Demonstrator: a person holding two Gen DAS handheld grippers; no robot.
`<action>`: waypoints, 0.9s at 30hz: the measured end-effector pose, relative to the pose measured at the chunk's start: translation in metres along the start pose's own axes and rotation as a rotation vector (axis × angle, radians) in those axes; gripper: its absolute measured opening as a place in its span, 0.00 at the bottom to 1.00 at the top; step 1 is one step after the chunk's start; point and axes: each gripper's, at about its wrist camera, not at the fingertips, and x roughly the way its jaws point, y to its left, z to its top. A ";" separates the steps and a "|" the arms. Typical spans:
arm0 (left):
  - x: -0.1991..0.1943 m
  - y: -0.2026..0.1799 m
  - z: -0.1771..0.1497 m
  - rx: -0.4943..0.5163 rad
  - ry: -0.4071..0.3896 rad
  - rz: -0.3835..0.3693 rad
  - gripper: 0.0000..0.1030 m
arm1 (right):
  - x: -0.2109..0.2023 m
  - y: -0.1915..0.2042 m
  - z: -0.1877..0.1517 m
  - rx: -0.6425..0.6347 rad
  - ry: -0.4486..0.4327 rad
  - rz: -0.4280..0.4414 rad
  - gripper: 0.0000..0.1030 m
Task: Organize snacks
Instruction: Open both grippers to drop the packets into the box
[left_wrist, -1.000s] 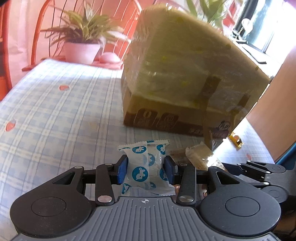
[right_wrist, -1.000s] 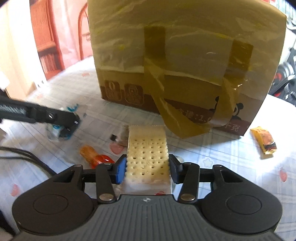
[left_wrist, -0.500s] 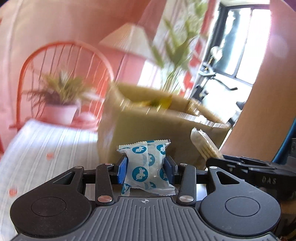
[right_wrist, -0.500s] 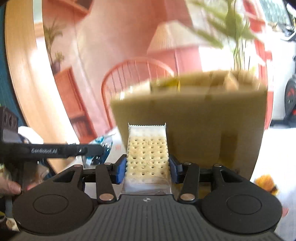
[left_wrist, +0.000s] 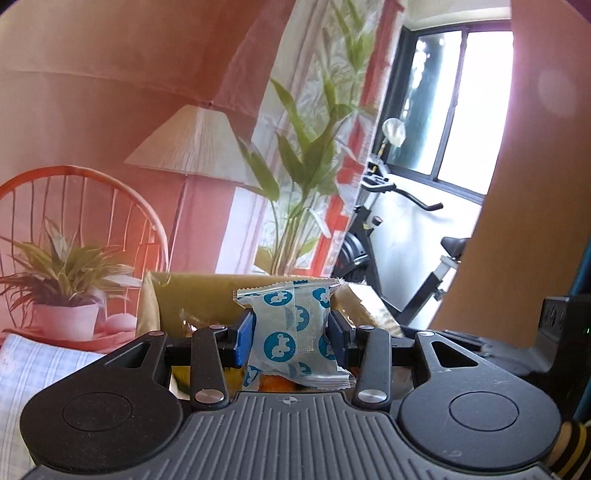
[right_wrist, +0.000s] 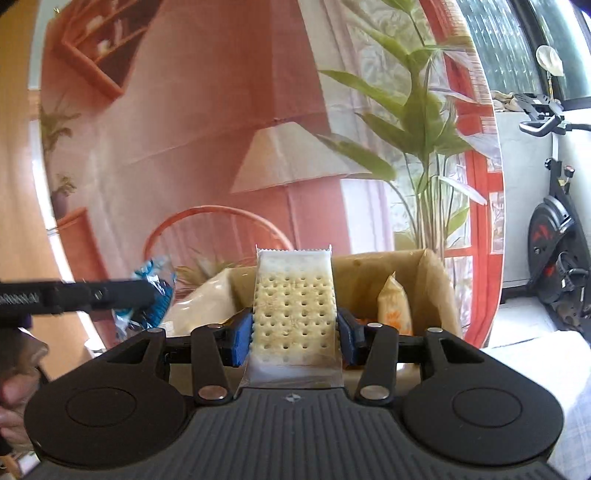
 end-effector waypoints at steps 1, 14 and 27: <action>0.008 0.001 0.005 0.001 0.005 0.003 0.43 | 0.010 -0.001 0.002 0.001 0.005 -0.009 0.47; 0.053 0.015 0.019 0.022 0.055 0.032 0.43 | 0.088 -0.013 0.003 0.013 0.113 -0.028 0.49; 0.072 -0.003 0.016 0.058 0.091 -0.036 0.43 | 0.047 -0.025 0.009 -0.007 0.011 -0.127 0.58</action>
